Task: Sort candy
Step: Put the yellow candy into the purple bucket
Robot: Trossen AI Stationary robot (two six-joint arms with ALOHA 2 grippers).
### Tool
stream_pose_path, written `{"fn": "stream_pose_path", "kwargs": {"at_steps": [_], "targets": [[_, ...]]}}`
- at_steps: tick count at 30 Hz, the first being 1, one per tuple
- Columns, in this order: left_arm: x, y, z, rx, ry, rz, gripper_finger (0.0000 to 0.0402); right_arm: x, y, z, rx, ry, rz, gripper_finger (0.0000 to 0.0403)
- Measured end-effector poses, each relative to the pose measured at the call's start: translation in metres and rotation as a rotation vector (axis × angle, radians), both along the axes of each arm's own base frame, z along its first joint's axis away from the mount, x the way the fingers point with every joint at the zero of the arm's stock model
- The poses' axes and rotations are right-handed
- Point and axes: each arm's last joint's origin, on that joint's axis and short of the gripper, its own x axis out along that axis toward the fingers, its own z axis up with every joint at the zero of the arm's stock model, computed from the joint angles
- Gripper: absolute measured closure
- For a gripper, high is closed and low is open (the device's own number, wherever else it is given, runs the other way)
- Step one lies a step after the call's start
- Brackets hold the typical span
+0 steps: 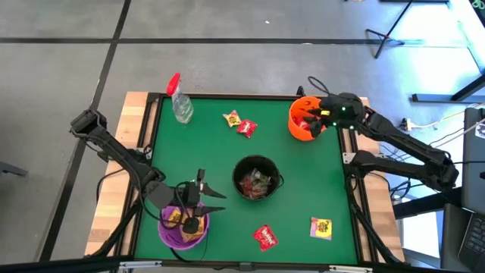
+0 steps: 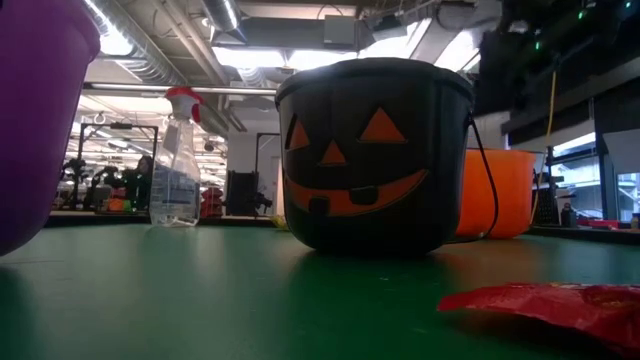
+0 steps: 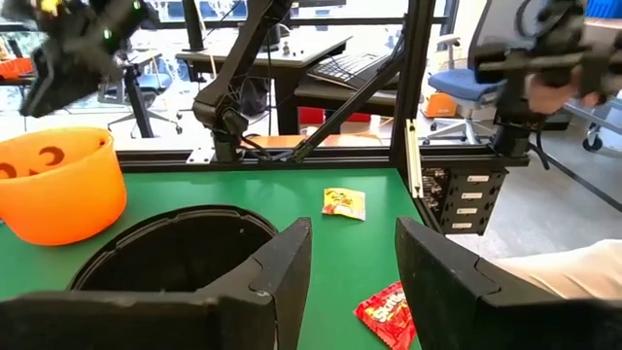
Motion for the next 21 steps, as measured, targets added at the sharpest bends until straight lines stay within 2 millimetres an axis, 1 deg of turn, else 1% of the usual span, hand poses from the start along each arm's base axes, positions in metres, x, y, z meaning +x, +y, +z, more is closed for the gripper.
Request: {"fn": "stream_pose_path", "kwargs": {"at_steps": [5,8,12,16,21], "targets": [[0.000,0.000,0.000,-0.001,0.000,0.000,0.0261,0.002,0.013,0.036,0.095,-0.203,0.255,0.0200],[0.000,0.000,0.000,-0.019,0.002,0.003,0.0261,0.003,0.030,0.045,0.197,-0.230,0.446,0.0211],[0.000,0.000,-0.002,-0.017,0.016,0.004,0.0261,0.001,0.060,0.043,0.268,-0.144,0.600,0.0227],[0.000,0.000,-0.002,-0.026,0.016,0.006,0.0261,0.002,0.089,0.035,0.290,-0.010,0.651,0.0234],[0.000,0.000,-0.002,-0.040,0.015,0.013,0.0261,0.011,0.127,0.026,0.279,0.096,0.711,0.0235]]}}
